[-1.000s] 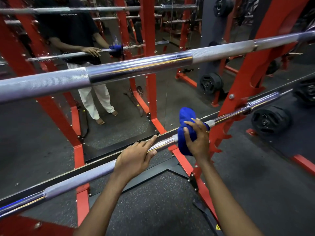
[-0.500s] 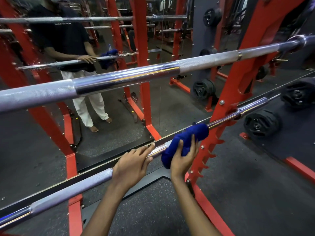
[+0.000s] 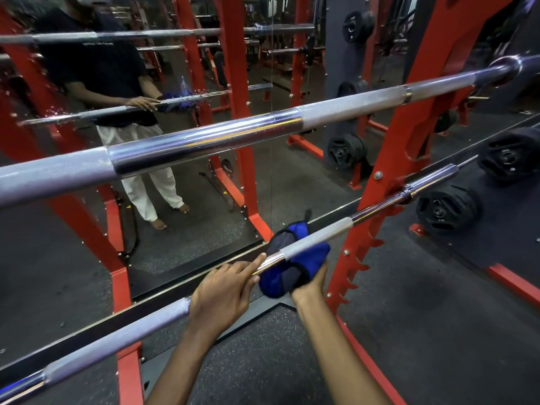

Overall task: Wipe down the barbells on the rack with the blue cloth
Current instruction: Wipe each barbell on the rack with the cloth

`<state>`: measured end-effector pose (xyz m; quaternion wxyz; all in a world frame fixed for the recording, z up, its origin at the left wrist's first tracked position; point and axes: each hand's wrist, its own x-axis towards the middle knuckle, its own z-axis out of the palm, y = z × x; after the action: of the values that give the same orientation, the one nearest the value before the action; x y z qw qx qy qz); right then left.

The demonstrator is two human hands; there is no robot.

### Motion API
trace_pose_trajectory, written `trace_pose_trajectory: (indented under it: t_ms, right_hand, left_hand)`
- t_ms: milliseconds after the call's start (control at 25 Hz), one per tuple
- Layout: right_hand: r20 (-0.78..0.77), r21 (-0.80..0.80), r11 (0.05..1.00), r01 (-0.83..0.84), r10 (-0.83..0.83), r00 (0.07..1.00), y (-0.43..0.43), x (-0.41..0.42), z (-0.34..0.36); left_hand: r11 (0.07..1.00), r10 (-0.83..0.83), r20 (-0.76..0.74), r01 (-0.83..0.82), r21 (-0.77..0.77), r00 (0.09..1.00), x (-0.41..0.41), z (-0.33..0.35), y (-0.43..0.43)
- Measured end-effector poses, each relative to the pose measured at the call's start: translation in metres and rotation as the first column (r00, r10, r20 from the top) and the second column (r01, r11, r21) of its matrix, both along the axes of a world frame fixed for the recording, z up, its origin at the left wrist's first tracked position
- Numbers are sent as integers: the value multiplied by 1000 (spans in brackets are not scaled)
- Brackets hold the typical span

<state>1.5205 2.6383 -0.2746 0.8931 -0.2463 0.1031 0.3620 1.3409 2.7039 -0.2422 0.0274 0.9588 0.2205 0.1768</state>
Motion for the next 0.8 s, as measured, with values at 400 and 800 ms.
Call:
trace_pose_trajectory:
  t_ms: [400, 800]
  right_hand:
    - [804, -420, 540, 729, -152, 575, -19, 44, 1]
    - [897, -210, 396, 894, 442, 15, -44, 129, -6]
  left_hand:
    - [994, 66, -51, -70, -88, 997, 6, 1, 4]
    - [990, 62, -162, -81, -115, 985, 74, 9, -16]
